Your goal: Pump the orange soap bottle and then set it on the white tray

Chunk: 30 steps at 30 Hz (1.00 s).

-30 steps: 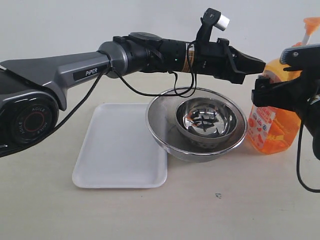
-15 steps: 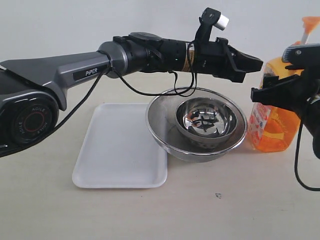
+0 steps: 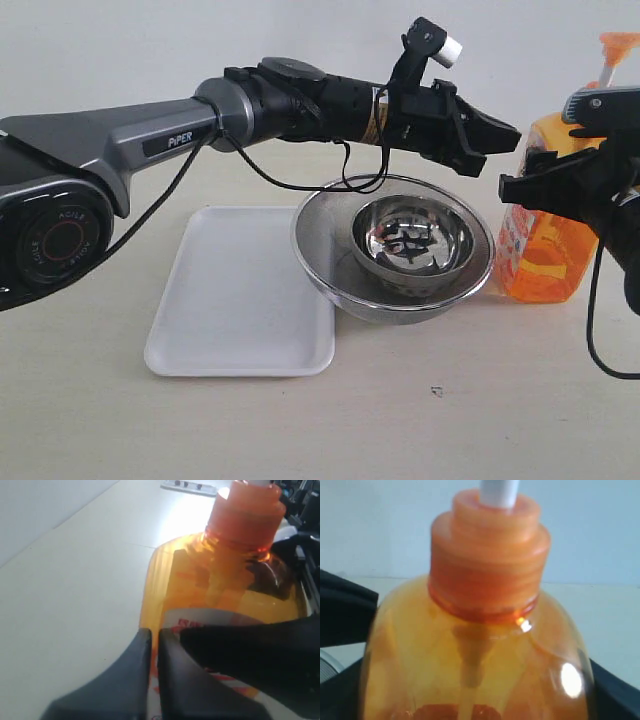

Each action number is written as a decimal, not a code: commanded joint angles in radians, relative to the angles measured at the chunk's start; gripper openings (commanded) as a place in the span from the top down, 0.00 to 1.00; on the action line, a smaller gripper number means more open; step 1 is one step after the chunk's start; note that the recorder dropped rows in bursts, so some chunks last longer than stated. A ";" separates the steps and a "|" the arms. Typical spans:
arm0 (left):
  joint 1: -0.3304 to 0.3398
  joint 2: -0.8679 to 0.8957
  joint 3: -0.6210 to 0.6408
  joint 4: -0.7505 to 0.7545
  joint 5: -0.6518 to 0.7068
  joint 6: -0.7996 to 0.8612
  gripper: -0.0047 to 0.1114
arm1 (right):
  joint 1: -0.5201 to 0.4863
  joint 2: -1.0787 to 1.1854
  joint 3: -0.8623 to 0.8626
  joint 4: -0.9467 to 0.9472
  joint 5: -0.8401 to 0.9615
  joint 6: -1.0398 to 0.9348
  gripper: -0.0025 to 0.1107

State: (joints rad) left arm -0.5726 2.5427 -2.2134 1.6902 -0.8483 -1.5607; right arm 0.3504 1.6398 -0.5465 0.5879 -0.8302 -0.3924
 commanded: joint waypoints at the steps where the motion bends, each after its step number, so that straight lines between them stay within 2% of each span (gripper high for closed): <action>1: 0.004 -0.075 -0.003 0.054 -0.016 -0.066 0.92 | -0.004 0.000 0.004 0.008 0.082 -0.035 0.98; 8: 0.041 -0.178 -0.003 0.054 -0.104 -0.122 0.92 | -0.004 -0.002 0.004 0.005 0.165 -0.113 0.98; 19: 0.096 -0.304 0.017 0.054 -0.363 -0.144 0.92 | -0.004 -0.002 0.004 -0.010 0.244 -0.267 0.98; 30: 0.169 -0.362 0.018 0.054 -0.373 -0.293 0.92 | -0.002 -0.002 0.004 -0.010 0.319 -0.455 0.98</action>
State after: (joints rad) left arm -0.4102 2.1928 -2.2021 1.7430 -1.2154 -1.7977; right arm 0.3504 1.6164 -0.5623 0.5539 -0.6675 -0.7776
